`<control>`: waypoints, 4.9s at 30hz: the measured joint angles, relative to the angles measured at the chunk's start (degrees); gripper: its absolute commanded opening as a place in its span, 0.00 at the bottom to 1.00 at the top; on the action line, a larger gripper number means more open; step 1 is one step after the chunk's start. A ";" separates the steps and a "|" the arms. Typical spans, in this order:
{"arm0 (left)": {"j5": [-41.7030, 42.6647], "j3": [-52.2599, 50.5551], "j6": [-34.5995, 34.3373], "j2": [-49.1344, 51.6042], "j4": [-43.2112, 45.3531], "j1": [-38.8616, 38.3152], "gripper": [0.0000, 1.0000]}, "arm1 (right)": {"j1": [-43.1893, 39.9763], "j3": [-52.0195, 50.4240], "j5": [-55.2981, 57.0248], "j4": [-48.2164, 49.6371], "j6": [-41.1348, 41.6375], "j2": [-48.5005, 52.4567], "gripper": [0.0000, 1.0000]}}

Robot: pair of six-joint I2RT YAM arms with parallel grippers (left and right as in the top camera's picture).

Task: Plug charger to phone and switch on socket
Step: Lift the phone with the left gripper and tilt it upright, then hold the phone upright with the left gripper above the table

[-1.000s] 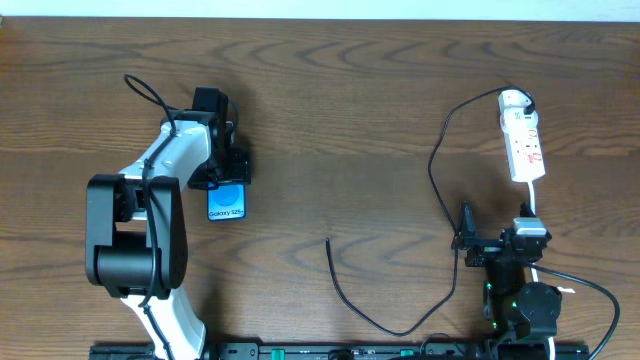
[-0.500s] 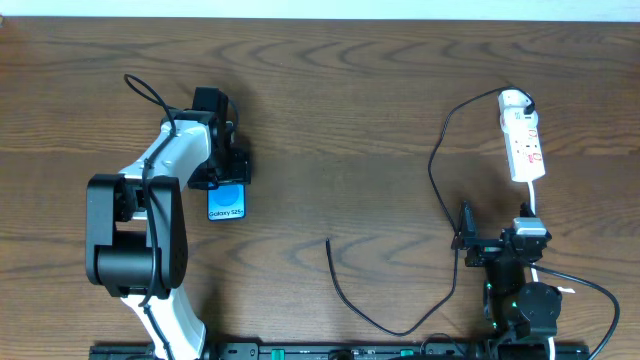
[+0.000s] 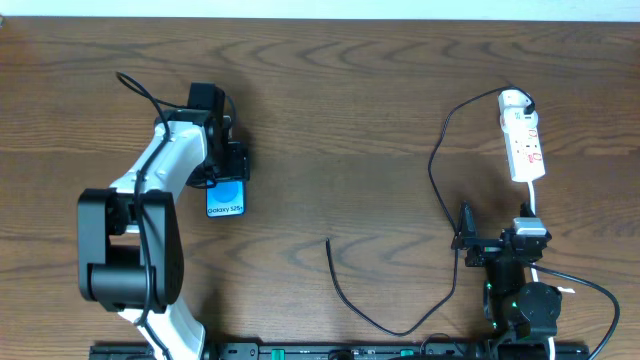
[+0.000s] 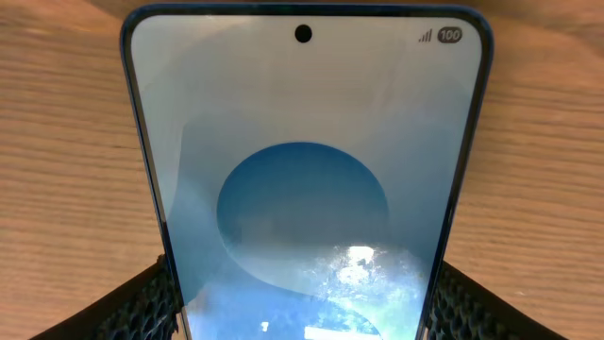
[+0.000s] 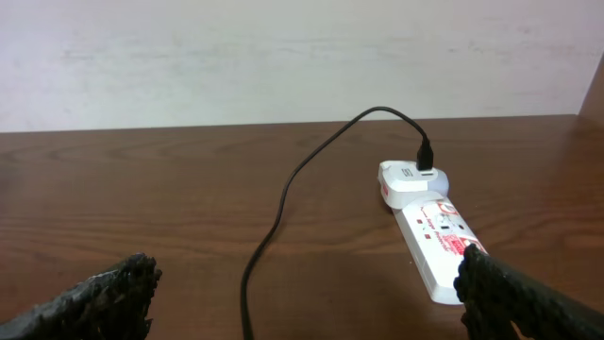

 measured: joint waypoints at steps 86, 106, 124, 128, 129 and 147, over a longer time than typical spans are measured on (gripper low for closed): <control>75.71 -0.13 -81.31 -2.08 39.67 0.00 0.08 | 0.00 0.00 0.00 0.00 0.00 0.02 0.99; 76.81 -0.13 -85.50 -2.08 39.69 0.00 0.07 | 0.00 0.00 0.00 0.00 0.00 0.02 0.99; 76.81 -0.13 -85.48 -2.08 39.69 0.00 0.07 | 0.00 0.00 0.02 0.00 0.00 0.02 0.99; 76.81 -0.13 -85.50 -2.08 39.67 0.00 0.07 | 0.00 0.00 0.00 0.00 0.00 0.02 0.99; 76.81 -0.13 -85.50 -2.08 39.67 0.00 0.07 | 0.00 0.00 0.00 0.00 0.00 0.00 0.99; 76.81 -0.13 -85.50 -2.08 39.67 0.00 0.07 | 0.00 0.00 0.02 0.00 0.00 0.02 0.99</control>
